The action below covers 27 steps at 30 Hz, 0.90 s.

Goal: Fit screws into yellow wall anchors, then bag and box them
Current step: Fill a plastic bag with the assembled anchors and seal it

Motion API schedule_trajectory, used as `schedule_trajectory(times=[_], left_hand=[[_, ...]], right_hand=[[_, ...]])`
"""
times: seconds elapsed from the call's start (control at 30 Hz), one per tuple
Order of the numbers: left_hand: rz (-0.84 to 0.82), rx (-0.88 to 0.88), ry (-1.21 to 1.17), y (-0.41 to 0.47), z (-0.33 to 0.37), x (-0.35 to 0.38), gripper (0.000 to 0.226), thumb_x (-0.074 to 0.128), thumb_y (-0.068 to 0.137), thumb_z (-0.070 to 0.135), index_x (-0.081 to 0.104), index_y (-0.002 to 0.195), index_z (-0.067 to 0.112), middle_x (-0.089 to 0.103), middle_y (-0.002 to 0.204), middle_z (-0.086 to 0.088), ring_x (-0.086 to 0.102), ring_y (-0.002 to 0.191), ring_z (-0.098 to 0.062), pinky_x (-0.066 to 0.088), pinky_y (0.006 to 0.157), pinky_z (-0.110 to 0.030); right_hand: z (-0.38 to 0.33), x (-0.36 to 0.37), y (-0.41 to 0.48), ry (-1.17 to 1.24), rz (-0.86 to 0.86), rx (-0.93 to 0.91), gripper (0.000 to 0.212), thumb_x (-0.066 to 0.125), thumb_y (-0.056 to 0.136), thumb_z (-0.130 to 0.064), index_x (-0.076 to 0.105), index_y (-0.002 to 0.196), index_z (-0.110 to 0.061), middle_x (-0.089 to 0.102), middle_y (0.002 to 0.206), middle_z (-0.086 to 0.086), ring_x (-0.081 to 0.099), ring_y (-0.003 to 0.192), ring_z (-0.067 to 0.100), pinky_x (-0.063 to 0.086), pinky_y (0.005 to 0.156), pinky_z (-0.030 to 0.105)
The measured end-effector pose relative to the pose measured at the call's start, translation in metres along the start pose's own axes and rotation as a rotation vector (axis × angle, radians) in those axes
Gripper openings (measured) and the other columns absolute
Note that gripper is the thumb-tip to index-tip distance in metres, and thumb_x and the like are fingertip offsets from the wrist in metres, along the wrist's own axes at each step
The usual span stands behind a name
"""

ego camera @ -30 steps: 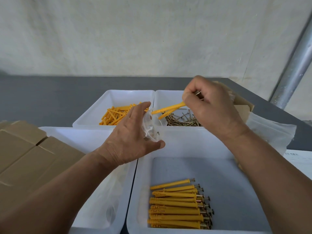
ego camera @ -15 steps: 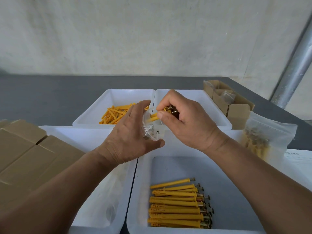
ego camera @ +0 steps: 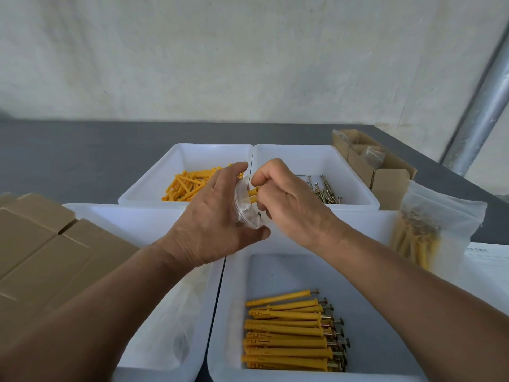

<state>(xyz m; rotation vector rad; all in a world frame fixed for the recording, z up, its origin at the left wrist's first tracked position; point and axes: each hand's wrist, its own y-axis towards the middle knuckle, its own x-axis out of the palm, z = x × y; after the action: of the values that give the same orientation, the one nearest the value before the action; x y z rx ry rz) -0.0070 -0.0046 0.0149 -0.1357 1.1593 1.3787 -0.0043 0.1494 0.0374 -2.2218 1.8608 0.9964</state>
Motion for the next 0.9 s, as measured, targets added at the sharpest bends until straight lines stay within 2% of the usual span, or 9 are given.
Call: schedule_trajectory(times=[0.1,0.23,0.3,0.37,0.43,0.5,0.63,0.7,0.9], left_hand=[[0.003,0.007,-0.013,0.000,-0.001,0.000,0.104,0.092,0.058,0.031,0.037,0.143,0.010,0.055,0.124,-0.001,0.055,0.112,-0.015,0.044,0.096,-0.027],[0.007,0.013,-0.010,0.000,-0.003,0.002,0.103,0.093,0.057,0.028,0.038,0.142,0.008,0.056,0.120,-0.001,0.056,0.107,-0.013,0.040,0.088,-0.010],[0.005,0.016,-0.009,0.000,-0.005,0.003,0.103,0.093,0.057,0.027,0.038,0.142,0.008,0.055,0.120,0.000,0.055,0.107,-0.013,0.037,0.086,-0.003],[0.001,-0.004,-0.013,0.000,-0.005,0.002,0.104,0.091,0.058,0.032,0.036,0.144,0.013,0.051,0.124,0.004,0.051,0.111,-0.009,0.035,0.087,-0.003],[-0.011,-0.027,-0.027,0.000,-0.005,0.002,0.105,0.089,0.059,0.036,0.033,0.146,0.019,0.049,0.125,0.007,0.048,0.114,-0.007,0.035,0.089,-0.009],[-0.023,-0.044,-0.034,0.000,-0.006,0.001,0.105,0.088,0.059,0.038,0.032,0.146,0.021,0.049,0.123,0.008,0.048,0.113,-0.007,0.036,0.092,-0.017],[-0.046,-0.057,-0.037,0.000,-0.006,0.002,0.104,0.086,0.060,0.042,0.031,0.146,0.024,0.047,0.121,0.010,0.045,0.112,-0.004,0.035,0.088,-0.011],[-0.049,-0.054,-0.039,0.000,-0.006,0.002,0.104,0.085,0.059,0.043,0.032,0.146,0.024,0.048,0.119,0.009,0.046,0.108,-0.004,0.032,0.083,-0.004],[-0.033,-0.054,-0.062,0.000,-0.007,0.001,0.100,0.088,0.061,0.040,0.035,0.144,0.024,0.048,0.114,0.010,0.047,0.101,-0.003,0.035,0.079,-0.003]], right_hand=[[0.003,0.003,0.000,-0.090,0.010,-0.051,0.009,0.050,0.094,-0.015,0.054,0.097,-0.022,0.066,0.085,0.000,0.060,0.078,0.015,0.049,0.072,0.032],[0.007,0.005,0.001,-0.140,0.001,-0.135,0.016,0.062,0.091,-0.018,0.073,0.102,-0.024,0.060,0.072,-0.025,0.056,0.069,-0.011,0.038,0.066,0.006],[0.008,0.004,0.002,-0.159,-0.013,-0.154,0.016,0.063,0.092,-0.019,0.076,0.100,-0.023,0.054,0.063,-0.029,0.053,0.067,-0.014,0.037,0.065,0.005],[0.007,0.000,0.002,-0.121,0.023,-0.149,0.020,0.060,0.092,-0.019,0.077,0.094,-0.029,0.060,0.066,-0.027,0.057,0.072,-0.009,0.040,0.066,0.007],[0.005,-0.006,0.004,-0.102,0.114,-0.097,0.031,0.054,0.091,-0.016,0.072,0.079,-0.038,0.067,0.069,-0.022,0.063,0.072,0.002,0.046,0.063,0.014],[0.004,-0.015,0.005,-0.201,0.145,0.004,0.034,0.049,0.089,-0.016,0.069,0.072,-0.037,0.067,0.068,-0.021,0.063,0.064,0.006,0.049,0.054,0.019],[0.008,-0.022,0.001,-0.402,-0.242,0.304,0.023,0.048,0.092,-0.016,0.067,0.094,-0.028,0.068,0.086,-0.002,0.072,0.069,0.020,0.062,0.066,0.036],[0.011,-0.020,0.000,-0.424,-0.377,0.361,0.015,0.052,0.094,-0.015,0.061,0.099,-0.025,0.068,0.091,0.006,0.073,0.073,0.022,0.062,0.067,0.035],[0.012,-0.020,-0.001,-0.366,-0.400,0.328,0.013,0.055,0.094,-0.012,0.057,0.090,-0.024,0.067,0.088,0.005,0.069,0.059,0.008,0.060,0.059,0.025]])
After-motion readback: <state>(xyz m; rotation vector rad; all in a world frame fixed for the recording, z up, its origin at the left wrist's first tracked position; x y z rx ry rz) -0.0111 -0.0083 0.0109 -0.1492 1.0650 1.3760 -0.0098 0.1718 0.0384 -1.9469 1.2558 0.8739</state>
